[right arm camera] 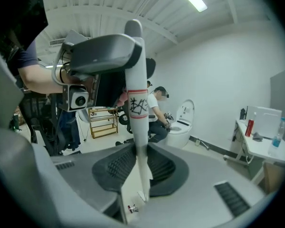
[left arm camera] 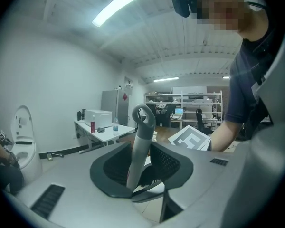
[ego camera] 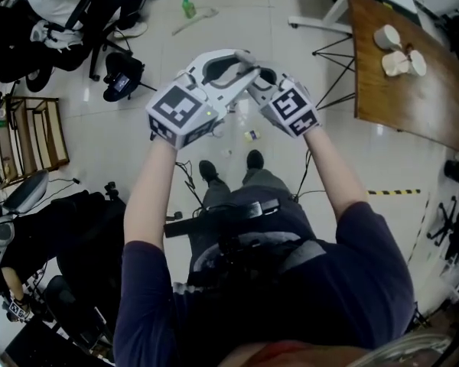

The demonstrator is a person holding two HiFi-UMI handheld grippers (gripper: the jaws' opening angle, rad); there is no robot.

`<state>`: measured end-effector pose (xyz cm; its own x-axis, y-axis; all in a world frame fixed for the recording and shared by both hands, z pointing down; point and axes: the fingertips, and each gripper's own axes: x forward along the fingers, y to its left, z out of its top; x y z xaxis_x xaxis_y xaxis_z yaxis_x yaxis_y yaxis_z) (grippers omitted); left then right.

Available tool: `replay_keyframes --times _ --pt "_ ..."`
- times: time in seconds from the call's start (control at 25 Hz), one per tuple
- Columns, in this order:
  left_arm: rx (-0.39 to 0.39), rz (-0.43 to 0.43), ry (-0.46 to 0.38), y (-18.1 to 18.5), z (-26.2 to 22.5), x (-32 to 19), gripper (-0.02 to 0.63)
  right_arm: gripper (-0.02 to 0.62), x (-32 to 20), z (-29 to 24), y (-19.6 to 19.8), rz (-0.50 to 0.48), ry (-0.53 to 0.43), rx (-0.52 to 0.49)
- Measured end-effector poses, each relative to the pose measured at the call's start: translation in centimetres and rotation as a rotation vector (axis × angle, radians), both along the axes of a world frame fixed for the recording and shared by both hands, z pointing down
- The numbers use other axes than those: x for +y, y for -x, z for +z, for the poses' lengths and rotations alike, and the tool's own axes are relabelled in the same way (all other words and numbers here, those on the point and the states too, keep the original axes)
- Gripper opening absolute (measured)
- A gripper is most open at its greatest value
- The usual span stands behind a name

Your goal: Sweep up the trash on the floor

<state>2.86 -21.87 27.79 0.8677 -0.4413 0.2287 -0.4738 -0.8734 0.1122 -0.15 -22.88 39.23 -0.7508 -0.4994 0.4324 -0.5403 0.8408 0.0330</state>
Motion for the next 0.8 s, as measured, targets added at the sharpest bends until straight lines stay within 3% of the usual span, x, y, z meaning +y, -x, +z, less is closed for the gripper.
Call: replay_keyframes --times 0.56,0.8 --pt "-0.014 0.106 0.068 4.4 8.3 -4.8 0.112 0.095 -4.1 8.4 3.9 0.106 0.065 0.048" --pt "0.053 0.107 0.129 5.5 11.4 -6.7 0.121 0.094 -6.2 11.4 4.6 0.193 0.039 0.052"
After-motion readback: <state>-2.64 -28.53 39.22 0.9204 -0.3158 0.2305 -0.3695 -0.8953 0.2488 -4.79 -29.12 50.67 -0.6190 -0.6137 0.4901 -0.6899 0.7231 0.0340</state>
